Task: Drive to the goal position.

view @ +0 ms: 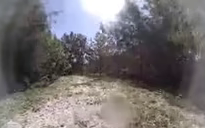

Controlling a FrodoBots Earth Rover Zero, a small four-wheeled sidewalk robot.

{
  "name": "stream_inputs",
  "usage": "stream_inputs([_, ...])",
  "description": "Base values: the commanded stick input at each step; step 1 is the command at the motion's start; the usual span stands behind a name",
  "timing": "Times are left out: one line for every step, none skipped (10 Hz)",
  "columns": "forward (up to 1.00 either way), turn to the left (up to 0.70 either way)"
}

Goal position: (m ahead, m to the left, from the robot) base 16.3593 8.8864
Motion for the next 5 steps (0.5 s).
stream_inputs([0.85, 0.0])
stream_inputs([0.85, 0.0])
stream_inputs([0.85, 0.0])
stream_inputs([0.85, 0.0])
stream_inputs([0.85, 0.0])
